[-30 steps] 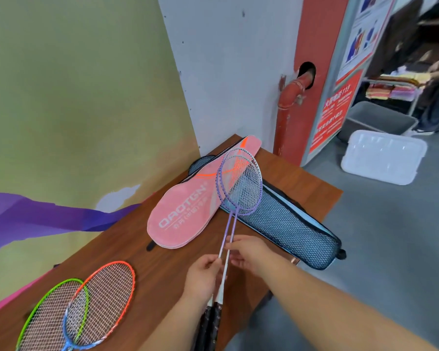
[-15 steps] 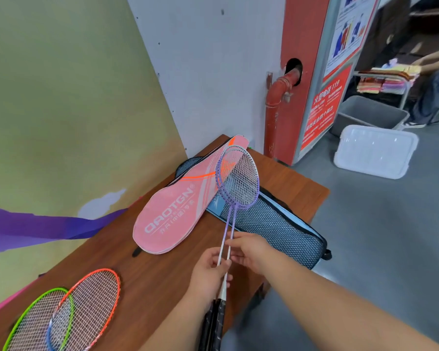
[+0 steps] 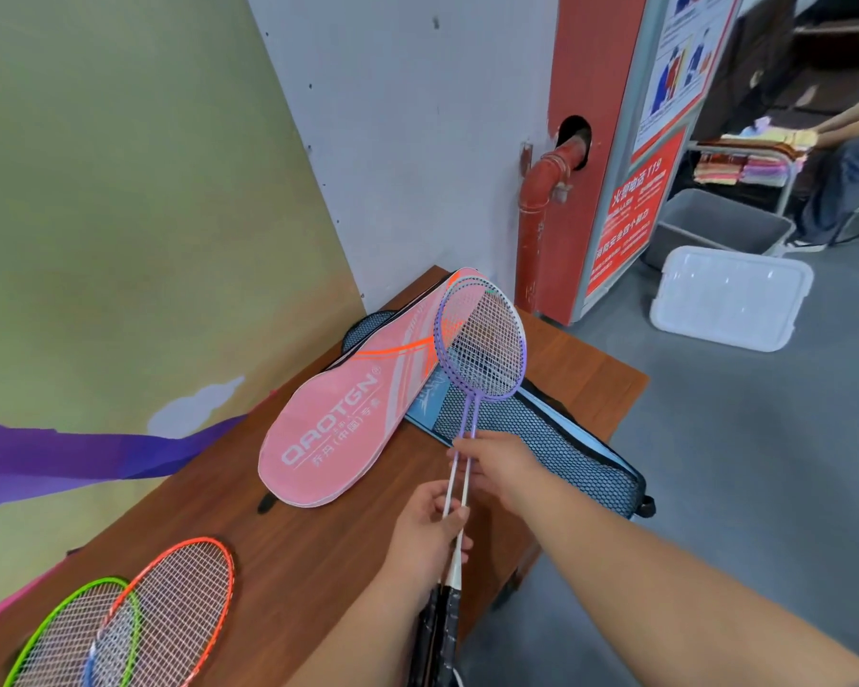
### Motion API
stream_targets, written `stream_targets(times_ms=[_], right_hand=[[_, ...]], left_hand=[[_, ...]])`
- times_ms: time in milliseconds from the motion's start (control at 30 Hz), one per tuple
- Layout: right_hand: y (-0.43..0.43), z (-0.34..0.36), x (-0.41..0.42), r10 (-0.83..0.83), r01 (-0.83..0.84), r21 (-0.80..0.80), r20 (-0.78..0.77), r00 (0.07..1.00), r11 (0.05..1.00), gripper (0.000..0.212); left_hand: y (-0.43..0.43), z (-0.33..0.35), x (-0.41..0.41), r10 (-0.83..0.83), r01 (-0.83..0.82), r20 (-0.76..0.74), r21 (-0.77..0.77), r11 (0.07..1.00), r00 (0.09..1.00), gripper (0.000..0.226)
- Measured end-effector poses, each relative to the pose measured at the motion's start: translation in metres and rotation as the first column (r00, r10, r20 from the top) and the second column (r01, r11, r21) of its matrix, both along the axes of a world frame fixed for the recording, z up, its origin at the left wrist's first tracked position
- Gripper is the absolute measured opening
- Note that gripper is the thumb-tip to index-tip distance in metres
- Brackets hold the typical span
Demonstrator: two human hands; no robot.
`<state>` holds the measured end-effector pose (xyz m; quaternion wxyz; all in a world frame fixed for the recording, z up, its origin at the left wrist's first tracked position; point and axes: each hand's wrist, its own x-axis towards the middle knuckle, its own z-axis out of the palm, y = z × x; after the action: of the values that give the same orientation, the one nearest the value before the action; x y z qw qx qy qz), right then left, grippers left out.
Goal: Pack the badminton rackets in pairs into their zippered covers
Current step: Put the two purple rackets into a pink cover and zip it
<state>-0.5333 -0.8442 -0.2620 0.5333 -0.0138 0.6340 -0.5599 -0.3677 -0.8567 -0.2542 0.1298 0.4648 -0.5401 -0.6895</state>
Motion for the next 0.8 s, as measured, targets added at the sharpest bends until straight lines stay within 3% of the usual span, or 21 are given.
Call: stream_targets(times_ms=[367, 533, 633, 800], right_hand=[[-0.025, 0.007, -0.006, -0.039, 0.038, 0.067, 0.013, 0.999, 0.997, 0.014], [-0.035, 0.013, -0.007, -0.035, 0.036, 0.113, -0.007, 0.999, 0.993, 0.014], [-0.036, 0.015, -0.009, -0.011, 0.013, 0.144, -0.014, 1.0, 0.989, 0.016], [-0.028, 0.014, -0.012, 0.014, -0.001, 0.193, -0.063, 0.998, 0.981, 0.022]], left_hand=[[-0.028, -0.014, -0.004, -0.046, 0.043, 0.033, 0.087, 0.995, 0.998, 0.022], [-0.057, -0.026, 0.007, -0.133, 0.127, 0.151, 0.054, 0.99, 0.98, 0.036], [-0.101, -0.033, 0.025, -0.042, 0.067, 0.299, -0.074, 0.995, 0.953, 0.045], [-0.199, -0.027, 0.066, 0.171, 0.044, 0.526, -0.371, 0.928, 0.833, 0.034]])
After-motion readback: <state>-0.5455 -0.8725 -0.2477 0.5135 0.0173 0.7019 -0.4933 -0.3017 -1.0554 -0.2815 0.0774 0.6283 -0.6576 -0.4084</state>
